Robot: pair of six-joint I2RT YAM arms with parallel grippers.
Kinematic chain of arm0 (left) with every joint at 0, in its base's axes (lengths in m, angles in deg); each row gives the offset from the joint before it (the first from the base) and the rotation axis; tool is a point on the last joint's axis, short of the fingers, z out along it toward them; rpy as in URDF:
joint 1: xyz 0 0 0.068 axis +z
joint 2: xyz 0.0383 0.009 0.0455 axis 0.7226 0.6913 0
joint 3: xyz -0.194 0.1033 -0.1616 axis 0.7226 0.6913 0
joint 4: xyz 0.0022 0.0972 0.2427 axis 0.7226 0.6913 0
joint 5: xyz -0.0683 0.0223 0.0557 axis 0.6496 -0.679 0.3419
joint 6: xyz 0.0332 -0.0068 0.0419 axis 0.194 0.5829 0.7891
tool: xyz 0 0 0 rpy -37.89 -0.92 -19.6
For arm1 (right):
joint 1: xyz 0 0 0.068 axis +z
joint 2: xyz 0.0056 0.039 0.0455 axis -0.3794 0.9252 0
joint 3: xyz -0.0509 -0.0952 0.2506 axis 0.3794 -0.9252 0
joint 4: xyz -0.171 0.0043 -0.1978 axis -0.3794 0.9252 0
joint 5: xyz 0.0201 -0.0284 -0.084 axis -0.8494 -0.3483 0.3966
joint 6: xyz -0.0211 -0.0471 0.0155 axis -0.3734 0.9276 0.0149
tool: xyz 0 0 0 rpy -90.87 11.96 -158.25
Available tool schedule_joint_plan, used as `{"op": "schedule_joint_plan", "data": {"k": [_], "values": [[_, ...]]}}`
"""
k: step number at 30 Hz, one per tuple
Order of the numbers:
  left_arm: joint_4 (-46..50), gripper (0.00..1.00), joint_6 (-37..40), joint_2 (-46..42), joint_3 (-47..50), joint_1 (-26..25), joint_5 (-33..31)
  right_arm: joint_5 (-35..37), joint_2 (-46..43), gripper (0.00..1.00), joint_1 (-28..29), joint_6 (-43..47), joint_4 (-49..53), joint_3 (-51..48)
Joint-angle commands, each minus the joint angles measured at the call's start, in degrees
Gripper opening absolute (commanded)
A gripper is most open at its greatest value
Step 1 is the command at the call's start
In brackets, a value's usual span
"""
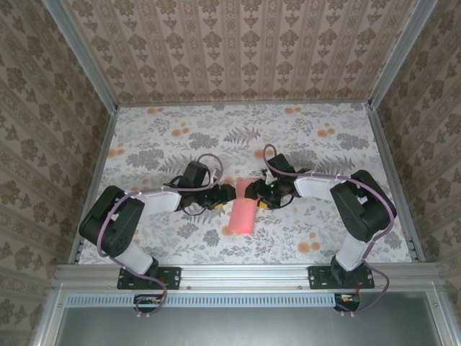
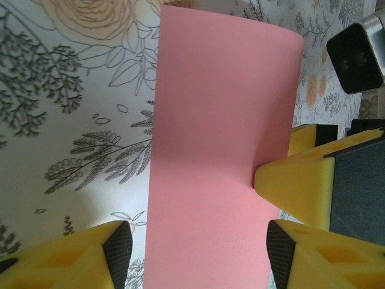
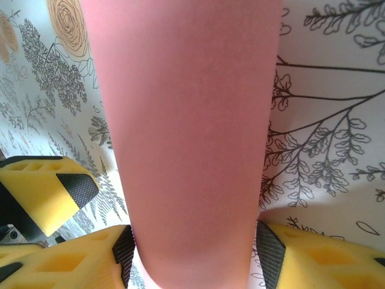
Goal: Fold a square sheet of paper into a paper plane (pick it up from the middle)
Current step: Fold the square sheet of paper in half at the center of the table.
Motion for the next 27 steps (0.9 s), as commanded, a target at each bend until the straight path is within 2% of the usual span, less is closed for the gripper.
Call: {"op": "schedule_joint_plan", "data": {"k": [1,11,20,27], "values": [[-0.7,0.60,-0.3,1.5,-2.1,-0.8,-0.1,2.8,-1.5,0.62,-0.3,1.1,4.7,0.4],[-0.7,0.52,-0.2,2.5,-2.8,-1.2,-0.4,5.4,-2.9,0.59,0.4,3.9,7.7,0.8],[0.1,0.52,-1.3,0.1,-2.3,-1.2,-4.6,10.6,-0.7,0.51,1.0,4.9,11.4,1.6],[1.2,0.54,-2.3,-2.5,-1.2,-1.2,-9.2,15.4,-0.1,0.50,1.0,3.7,12.7,0.4]]}}
